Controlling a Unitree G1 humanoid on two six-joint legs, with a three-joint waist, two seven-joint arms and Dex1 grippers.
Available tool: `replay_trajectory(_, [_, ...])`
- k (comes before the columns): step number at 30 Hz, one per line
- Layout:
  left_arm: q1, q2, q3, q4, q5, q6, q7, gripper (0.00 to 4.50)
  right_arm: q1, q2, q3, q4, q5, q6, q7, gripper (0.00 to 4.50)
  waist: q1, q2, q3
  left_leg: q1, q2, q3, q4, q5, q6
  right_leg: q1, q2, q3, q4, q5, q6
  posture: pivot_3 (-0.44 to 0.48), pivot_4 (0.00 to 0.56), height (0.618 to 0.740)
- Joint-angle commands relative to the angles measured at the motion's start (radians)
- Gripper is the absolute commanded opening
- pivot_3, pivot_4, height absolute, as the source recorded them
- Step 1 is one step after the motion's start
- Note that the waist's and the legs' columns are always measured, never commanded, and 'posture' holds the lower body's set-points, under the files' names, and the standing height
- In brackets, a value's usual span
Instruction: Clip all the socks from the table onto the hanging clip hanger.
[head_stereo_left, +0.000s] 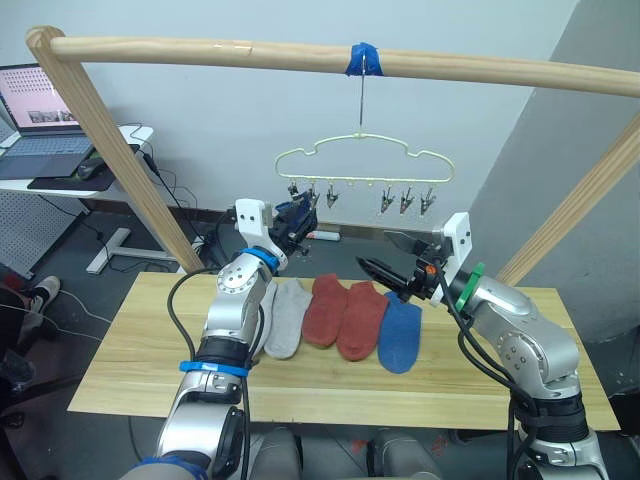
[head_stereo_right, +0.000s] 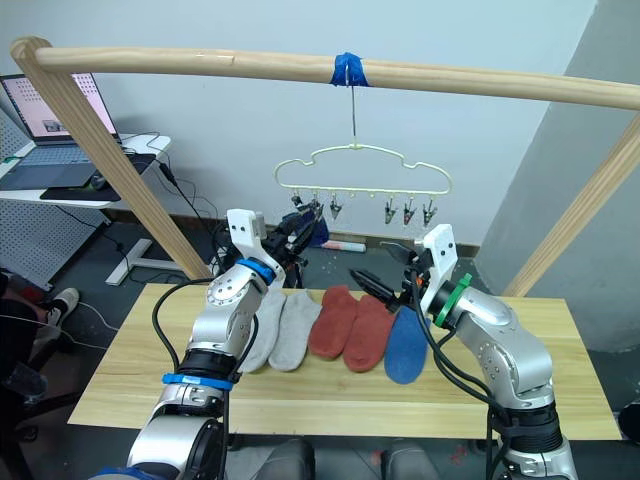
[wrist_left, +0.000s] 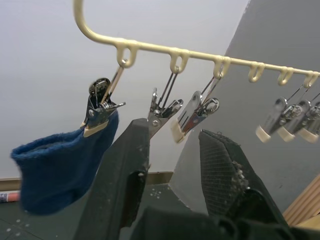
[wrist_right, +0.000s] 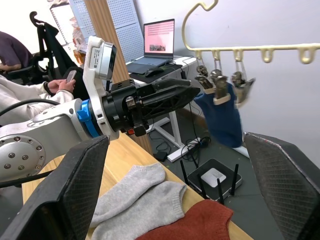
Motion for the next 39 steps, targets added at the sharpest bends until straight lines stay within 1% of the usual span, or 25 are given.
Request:
replay_trajectory(1, [-0.028,-0.004,0.012,0.002,0.004,-0.035,-0.001,1.95,-0.022,-0.003,-0.003,-0.028,0.015,-0.021,-0.010,4.50,0.000,0.000,0.000,0.000,0.000,0.000,0.000,0.000,0.000,0.000,0.000,0.000,0.000,0.000,0.000,-0.043,0.093,0.740])
replay_trajectory(3, [-0.034,-0.005,0.012,0.014,0.004,-0.042,0.000,1.95,-0.025,-0.002,-0.003,-0.026,0.017,-0.021,-0.013,4.50,-0.001,0.000,0.000,0.000,0.000,0.000,0.000,0.000,0.000,0.000,0.000,0.000,0.000,0.000,0.000,-0.046,0.093,0.740])
replay_trajectory(14, [-0.142,-0.037,0.015,0.212,0.023,-0.131,0.008,1.95,-0.046,-0.007,0.003,-0.032,0.023,-0.020,-0.015,4.50,-0.007,0.000,0.000,0.000,0.000,0.000,0.001,0.000,0.000,0.000,0.000,0.000,0.000,0.000,0.000,-0.059,0.090,0.740])
replay_trajectory(26, [-0.234,-0.046,0.037,0.352,0.039,-0.207,0.029,1.95,-0.050,-0.011,0.002,-0.042,0.023,-0.019,-0.027,4.50,-0.022,0.000,0.000,0.000,0.000,0.000,0.001,0.000,0.000,0.000,0.000,0.000,0.001,0.001,-0.001,-0.073,0.088,0.740])
replay_trajectory(31, [-0.257,-0.042,0.040,0.389,0.047,-0.225,0.031,1.95,-0.049,-0.010,0.003,-0.043,0.024,-0.020,-0.029,4.50,-0.023,0.000,0.000,0.000,0.000,0.000,0.001,0.000,0.000,0.000,0.000,0.000,0.001,0.001,-0.001,-0.076,0.087,0.740])
replay_trajectory(39, [-0.258,-0.039,0.042,0.400,0.054,-0.239,0.026,1.95,-0.047,-0.014,0.003,-0.046,0.025,-0.021,-0.033,4.50,-0.024,0.000,0.000,0.000,0.000,0.000,0.001,0.000,0.000,0.000,0.000,0.000,0.001,0.001,-0.001,-0.076,0.088,0.740])
